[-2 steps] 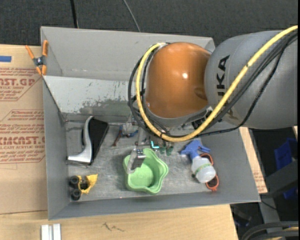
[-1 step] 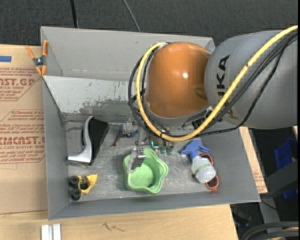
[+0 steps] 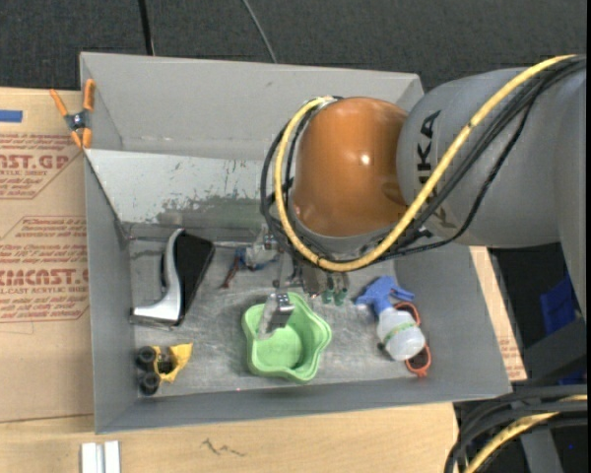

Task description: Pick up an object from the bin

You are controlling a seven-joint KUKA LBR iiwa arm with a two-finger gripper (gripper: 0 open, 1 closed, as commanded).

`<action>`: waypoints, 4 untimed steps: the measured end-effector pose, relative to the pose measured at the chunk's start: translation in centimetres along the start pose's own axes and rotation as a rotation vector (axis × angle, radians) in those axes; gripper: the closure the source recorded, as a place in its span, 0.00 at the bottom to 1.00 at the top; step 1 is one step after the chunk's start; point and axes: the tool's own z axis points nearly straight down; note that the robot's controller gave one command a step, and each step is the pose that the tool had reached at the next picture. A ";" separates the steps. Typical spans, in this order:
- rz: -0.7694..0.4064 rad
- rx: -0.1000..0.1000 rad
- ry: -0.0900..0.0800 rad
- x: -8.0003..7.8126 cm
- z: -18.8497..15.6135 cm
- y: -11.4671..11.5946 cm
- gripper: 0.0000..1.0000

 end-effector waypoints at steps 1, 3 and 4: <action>-0.095 0.002 0.004 -0.3 6.1 -2.2 0.00; -0.442 -0.002 0.000 -0.8 10.3 -4.0 1.00; -0.442 -0.002 0.000 -0.8 10.3 -4.0 1.00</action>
Offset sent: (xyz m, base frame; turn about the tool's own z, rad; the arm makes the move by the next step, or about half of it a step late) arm 0.0167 -0.0542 -0.1249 -0.4277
